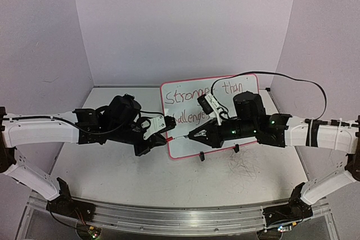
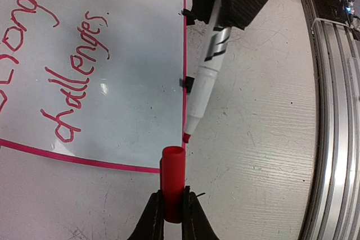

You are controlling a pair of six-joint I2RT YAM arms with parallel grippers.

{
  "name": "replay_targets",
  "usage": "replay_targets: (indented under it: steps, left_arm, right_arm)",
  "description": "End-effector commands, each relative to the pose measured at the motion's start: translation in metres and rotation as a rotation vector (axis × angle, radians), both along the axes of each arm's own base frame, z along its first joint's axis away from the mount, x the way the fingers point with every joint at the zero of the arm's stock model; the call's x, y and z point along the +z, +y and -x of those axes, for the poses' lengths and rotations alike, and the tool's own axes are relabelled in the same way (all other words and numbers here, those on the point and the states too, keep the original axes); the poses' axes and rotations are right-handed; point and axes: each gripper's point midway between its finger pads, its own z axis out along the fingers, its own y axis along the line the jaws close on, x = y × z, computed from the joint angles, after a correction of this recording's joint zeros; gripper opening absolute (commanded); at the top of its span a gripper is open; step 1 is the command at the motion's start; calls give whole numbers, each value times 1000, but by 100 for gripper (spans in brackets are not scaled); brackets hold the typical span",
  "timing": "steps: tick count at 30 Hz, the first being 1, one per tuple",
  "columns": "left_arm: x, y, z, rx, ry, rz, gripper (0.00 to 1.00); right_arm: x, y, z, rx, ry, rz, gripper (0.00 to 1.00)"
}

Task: Write a sentence on the whiteboard
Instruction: Insert the whiteboard marker without the cap into the pen cap.

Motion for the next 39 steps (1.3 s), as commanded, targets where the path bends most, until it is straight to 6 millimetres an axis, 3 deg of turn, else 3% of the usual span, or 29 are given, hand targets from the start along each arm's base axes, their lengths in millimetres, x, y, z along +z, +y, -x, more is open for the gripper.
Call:
replay_targets:
  steps: [1, 16, 21, 30, 36, 39]
  left_arm:
    - [19, -4, 0, -16, -51, 56, 0]
    - [21, -5, 3, -34, -54, 67, 0]
    - [27, -6, 10, -73, -79, 76, 0]
    - [41, -6, 28, -136, -180, 79, 0]
    - [54, -16, 32, -135, -195, 112, 0]
    - [65, -17, 30, -111, -224, 153, 0]
  right_arm:
    - [29, 11, -10, -10, -58, -70, 0]
    - [21, 20, -11, 9, -44, -67, 0]
    - [17, 26, -3, 70, -26, -69, 0]
    - [-13, 40, 18, 252, 68, 13, 0]
    - [-9, 67, 31, 336, 74, -1, 0]
    - [-30, 90, 37, 333, 107, 37, 0]
